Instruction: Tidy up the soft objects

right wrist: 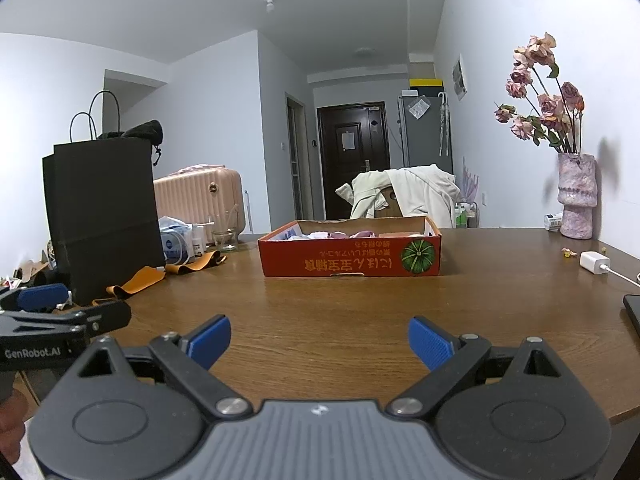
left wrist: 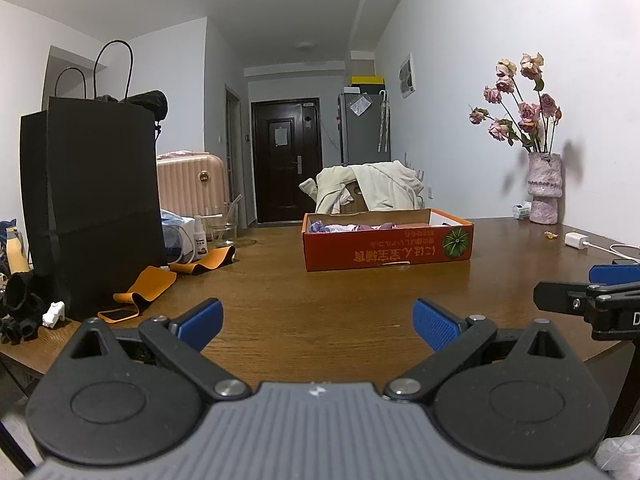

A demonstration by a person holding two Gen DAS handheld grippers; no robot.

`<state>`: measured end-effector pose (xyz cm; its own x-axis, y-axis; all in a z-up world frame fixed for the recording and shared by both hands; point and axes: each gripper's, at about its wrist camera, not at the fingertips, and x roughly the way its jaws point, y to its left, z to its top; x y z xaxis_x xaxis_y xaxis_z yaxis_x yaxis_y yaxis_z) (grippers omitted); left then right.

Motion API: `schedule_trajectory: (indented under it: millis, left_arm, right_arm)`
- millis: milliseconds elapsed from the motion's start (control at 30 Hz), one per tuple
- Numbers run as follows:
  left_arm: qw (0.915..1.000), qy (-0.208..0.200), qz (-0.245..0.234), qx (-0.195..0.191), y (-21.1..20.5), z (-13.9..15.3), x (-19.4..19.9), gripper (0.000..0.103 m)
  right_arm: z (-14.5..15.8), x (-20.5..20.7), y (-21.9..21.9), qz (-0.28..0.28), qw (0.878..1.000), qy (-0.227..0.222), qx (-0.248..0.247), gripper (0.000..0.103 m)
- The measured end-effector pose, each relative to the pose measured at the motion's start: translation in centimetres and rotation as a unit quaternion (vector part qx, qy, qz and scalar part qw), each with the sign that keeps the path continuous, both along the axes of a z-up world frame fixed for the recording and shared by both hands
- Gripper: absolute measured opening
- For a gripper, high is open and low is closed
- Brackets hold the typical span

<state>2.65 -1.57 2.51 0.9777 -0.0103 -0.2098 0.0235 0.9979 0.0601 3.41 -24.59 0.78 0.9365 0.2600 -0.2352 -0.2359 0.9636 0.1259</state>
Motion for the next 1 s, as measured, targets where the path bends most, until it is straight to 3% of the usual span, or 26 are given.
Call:
schedule_trajectory:
  millis: [1000]
  left_arm:
    - [0.9999,-0.008,-0.003,-0.007,0.04,0.39,-0.16,0.103]
  right_arm:
    - [0.01,-0.09,-0.52,-0.004,1.0,-0.004,-0.001,0.096]
